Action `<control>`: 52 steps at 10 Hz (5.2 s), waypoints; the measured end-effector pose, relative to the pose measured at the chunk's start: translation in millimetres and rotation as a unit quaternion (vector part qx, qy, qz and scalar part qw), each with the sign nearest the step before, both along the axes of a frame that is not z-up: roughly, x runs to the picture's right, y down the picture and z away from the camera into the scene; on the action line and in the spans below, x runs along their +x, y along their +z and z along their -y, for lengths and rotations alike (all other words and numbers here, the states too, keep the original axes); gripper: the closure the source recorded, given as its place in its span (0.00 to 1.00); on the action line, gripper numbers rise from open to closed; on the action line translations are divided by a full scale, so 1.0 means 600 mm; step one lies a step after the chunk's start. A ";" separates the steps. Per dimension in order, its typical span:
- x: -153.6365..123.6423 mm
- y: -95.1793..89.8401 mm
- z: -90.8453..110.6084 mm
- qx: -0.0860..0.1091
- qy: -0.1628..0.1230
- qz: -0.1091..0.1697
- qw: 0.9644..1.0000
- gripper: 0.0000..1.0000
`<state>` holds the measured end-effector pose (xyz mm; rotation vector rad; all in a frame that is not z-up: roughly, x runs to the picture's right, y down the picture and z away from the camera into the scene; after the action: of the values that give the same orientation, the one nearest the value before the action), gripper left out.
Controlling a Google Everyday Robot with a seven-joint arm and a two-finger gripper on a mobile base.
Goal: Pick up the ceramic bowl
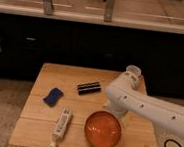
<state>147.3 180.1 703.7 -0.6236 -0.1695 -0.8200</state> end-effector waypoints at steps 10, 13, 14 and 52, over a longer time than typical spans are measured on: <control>0.003 0.070 -0.072 -0.010 -0.039 0.070 0.997 0.20; 0.012 0.090 -0.090 -0.014 -0.037 0.084 0.996 0.20; 0.016 0.098 -0.098 -0.016 -0.035 0.086 0.996 0.20; 0.029 0.136 -0.005 -0.006 -0.010 0.121 0.993 1.00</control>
<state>164.9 183.0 785.3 -0.5354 -0.3900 -0.9142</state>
